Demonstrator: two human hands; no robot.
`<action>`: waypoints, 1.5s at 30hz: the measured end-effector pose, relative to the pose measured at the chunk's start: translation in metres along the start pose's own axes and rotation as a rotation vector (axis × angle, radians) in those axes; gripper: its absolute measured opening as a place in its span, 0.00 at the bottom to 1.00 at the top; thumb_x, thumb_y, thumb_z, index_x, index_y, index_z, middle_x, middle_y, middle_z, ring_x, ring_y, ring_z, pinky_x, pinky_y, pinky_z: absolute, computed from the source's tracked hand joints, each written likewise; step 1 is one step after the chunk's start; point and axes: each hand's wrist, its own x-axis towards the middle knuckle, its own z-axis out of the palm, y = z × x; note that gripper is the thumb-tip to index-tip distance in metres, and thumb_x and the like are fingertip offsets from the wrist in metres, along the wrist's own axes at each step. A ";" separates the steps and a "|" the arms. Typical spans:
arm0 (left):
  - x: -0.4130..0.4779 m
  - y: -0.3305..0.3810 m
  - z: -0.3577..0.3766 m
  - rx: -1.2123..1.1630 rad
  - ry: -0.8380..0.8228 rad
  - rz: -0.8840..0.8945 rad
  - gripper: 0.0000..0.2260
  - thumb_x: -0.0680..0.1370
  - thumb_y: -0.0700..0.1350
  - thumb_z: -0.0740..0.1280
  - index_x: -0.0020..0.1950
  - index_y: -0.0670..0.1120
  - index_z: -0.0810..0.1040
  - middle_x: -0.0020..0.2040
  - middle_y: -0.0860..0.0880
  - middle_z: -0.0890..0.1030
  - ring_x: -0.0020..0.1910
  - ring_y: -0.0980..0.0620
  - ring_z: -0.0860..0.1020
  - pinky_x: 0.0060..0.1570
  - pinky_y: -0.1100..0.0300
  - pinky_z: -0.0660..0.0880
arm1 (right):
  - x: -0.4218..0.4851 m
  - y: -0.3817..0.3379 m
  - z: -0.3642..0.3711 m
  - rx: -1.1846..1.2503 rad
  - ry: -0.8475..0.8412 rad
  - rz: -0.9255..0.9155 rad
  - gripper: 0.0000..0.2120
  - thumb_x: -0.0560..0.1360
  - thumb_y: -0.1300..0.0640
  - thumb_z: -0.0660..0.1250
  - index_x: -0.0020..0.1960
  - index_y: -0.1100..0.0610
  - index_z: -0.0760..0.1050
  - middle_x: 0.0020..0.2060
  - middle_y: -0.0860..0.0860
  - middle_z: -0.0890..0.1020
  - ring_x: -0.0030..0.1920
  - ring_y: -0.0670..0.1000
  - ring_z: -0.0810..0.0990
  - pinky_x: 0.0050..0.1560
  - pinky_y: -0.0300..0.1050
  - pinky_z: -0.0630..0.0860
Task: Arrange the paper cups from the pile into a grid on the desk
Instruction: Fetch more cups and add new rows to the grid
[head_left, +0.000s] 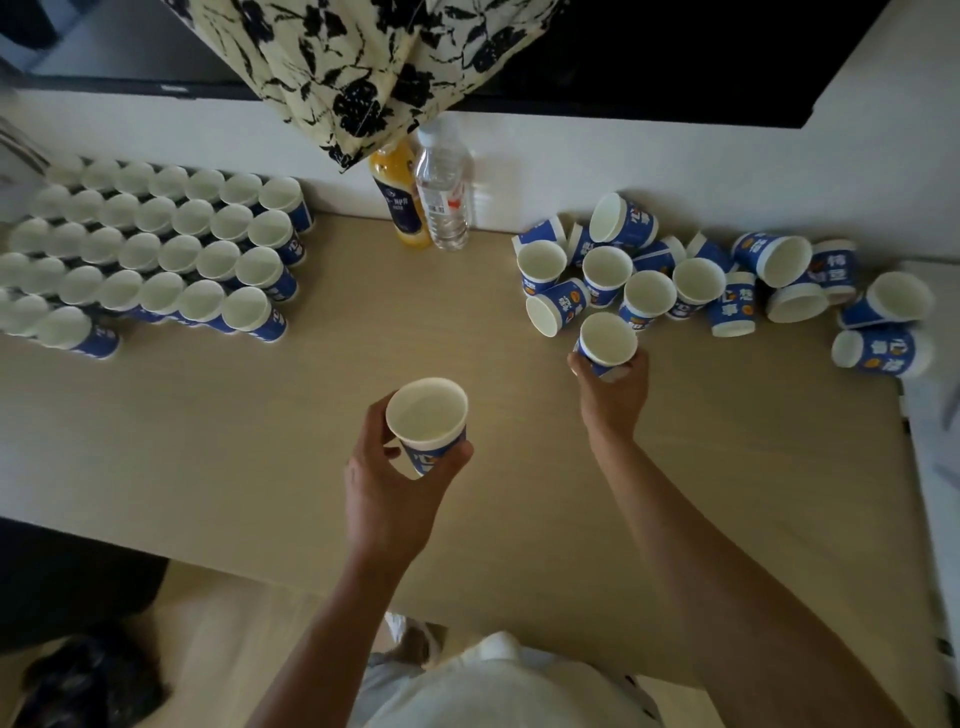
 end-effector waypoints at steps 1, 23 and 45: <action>0.001 -0.001 -0.002 -0.008 0.001 -0.005 0.27 0.63 0.54 0.79 0.60 0.58 0.75 0.54 0.64 0.81 0.54 0.60 0.80 0.54 0.48 0.80 | -0.010 -0.003 -0.006 0.010 -0.024 -0.003 0.27 0.63 0.53 0.81 0.58 0.51 0.74 0.51 0.48 0.82 0.51 0.50 0.81 0.56 0.51 0.80; -0.001 -0.076 -0.244 -0.268 0.186 0.100 0.27 0.67 0.44 0.81 0.63 0.54 0.74 0.54 0.60 0.82 0.54 0.57 0.80 0.55 0.52 0.79 | -0.324 -0.127 0.101 0.090 -0.419 -0.268 0.26 0.58 0.40 0.76 0.54 0.43 0.76 0.48 0.38 0.82 0.52 0.40 0.80 0.55 0.40 0.75; 0.113 -0.162 -0.368 -0.140 0.296 0.011 0.27 0.68 0.44 0.81 0.63 0.55 0.75 0.56 0.62 0.81 0.55 0.57 0.80 0.56 0.49 0.79 | -0.375 -0.097 0.300 0.064 -0.665 -0.129 0.28 0.59 0.45 0.78 0.56 0.50 0.76 0.50 0.47 0.83 0.49 0.45 0.81 0.49 0.32 0.74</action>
